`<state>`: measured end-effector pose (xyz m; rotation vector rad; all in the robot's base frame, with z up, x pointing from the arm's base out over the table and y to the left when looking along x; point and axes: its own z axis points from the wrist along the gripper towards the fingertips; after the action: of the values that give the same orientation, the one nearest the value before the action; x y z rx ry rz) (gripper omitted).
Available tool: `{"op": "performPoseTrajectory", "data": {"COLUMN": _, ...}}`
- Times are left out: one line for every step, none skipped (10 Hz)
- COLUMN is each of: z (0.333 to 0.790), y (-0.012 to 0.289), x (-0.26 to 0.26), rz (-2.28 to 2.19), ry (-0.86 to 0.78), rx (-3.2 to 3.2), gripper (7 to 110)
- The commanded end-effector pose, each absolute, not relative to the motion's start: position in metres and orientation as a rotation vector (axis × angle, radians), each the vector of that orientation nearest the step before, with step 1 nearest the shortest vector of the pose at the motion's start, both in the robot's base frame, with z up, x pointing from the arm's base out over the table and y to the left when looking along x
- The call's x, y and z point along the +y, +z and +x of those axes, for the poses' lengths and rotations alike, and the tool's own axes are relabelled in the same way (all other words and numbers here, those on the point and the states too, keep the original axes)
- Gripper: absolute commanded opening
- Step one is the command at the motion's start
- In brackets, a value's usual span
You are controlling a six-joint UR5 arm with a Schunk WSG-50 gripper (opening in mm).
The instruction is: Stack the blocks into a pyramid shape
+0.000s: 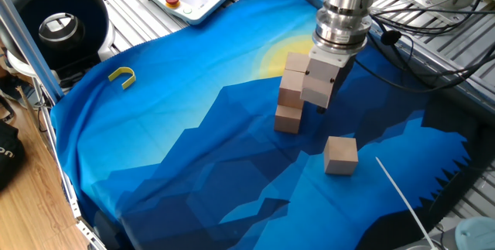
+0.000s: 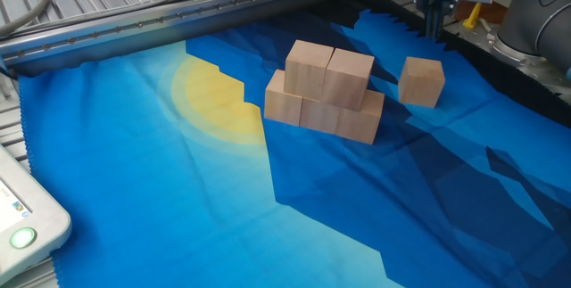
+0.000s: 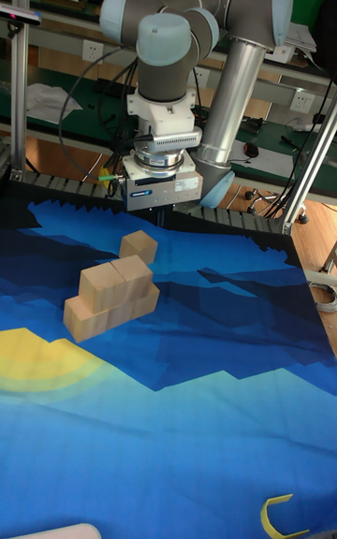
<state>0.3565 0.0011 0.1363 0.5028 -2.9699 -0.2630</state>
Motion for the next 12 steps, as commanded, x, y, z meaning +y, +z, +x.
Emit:
{"op": "performPoseTrajectory", "data": {"z": 0.356, "y": 0.138, "x": 0.002, "rz": 0.469, "ry": -0.267, "rx": -2.971, "gripper": 7}}
{"op": "performPoseTrajectory", "data": {"z": 0.356, "y": 0.138, "x": 0.001, "rz": 0.457, "ry": -0.258, "rx": -2.971, "gripper": 7}}
{"op": "performPoseTrajectory", "data": {"z": 0.355, "y": 0.138, "x": -0.001, "rz": 0.437, "ry": -0.238, "rx": -2.970, "gripper": 7}}
{"op": "performPoseTrajectory", "data": {"z": 0.354, "y": 0.139, "x": -0.003, "rz": 0.410, "ry": -0.217, "rx": -2.966, "gripper": 7}}
{"op": "performPoseTrajectory", "data": {"z": 0.350, "y": 0.141, "x": -0.005, "rz": 0.368, "ry": -0.186, "rx": -2.953, "gripper": 7}}
{"op": "performPoseTrajectory", "data": {"z": 0.348, "y": 0.142, "x": -0.008, "rz": 0.347, "ry": -0.136, "rx": -2.947, "gripper": 7}}
{"op": "performPoseTrajectory", "data": {"z": 0.347, "y": 0.144, "x": -0.001, "rz": 0.343, "ry": -0.167, "rx": -2.945, "gripper": 7}}
{"op": "performPoseTrajectory", "data": {"z": 0.347, "y": 0.144, "x": 0.002, "rz": 0.336, "ry": -0.187, "rx": -2.946, "gripper": 7}}
{"op": "performPoseTrajectory", "data": {"z": 0.349, "y": 0.143, "x": 0.001, "rz": 0.333, "ry": -0.177, "rx": -2.951, "gripper": 7}}
{"op": "performPoseTrajectory", "data": {"z": 0.351, "y": 0.143, "x": 0.000, "rz": 0.324, "ry": -0.169, "rx": -2.961, "gripper": 7}}
{"op": "performPoseTrajectory", "data": {"z": 0.357, "y": 0.141, "x": -0.004, "rz": 0.309, "ry": -0.145, "rx": -2.985, "gripper": 7}}
{"op": "performPoseTrajectory", "data": {"z": 0.358, "y": 0.140, "x": -0.005, "rz": 0.309, "ry": -0.142, "rx": -2.989, "gripper": 7}}
